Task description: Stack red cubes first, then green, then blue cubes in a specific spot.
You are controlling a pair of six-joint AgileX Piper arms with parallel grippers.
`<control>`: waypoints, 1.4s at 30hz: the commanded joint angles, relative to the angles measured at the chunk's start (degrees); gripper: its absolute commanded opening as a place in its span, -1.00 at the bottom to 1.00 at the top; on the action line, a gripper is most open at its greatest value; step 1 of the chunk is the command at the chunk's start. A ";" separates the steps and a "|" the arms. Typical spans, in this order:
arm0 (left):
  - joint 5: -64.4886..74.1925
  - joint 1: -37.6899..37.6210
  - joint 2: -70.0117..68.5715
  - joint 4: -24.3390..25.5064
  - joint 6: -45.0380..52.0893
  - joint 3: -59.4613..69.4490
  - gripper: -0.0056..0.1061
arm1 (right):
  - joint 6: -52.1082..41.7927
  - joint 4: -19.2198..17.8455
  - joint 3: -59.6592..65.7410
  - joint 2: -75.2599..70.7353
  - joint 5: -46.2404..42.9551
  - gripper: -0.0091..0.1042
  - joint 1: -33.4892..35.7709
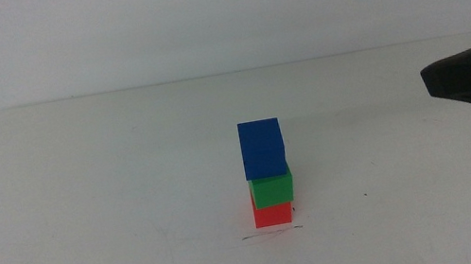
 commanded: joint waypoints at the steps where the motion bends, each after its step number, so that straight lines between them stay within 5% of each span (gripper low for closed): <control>1: -4.39 0.16 -0.86 1.95 -0.75 -1.14 0.78 | -0.50 -0.31 -1.48 -0.72 -3.45 0.48 -0.37; 8: -14.22 0.16 -8.19 9.20 -0.75 6.53 0.78 | -0.50 -1.87 -1.40 -1.43 -6.28 0.48 -0.55; 15: -25.56 0.16 -15.22 -0.88 -0.75 21.62 0.78 | -0.50 -8.13 1.41 -3.59 -20.39 0.48 -2.43; 21: -34.57 3.70 -23.09 -0.07 -0.75 37.00 0.78 | -0.50 -6.66 13.05 -12.71 -26.01 0.48 -15.06; 28: -37.57 17.82 -31.29 -17.76 -0.75 49.92 0.78 | -0.50 -8.04 26.79 -26.80 -26.01 0.48 -24.72; 42: -49.56 22.41 -46.90 -14.83 -0.75 69.69 0.78 | -0.50 -10.20 48.41 -46.67 -30.40 0.48 -24.72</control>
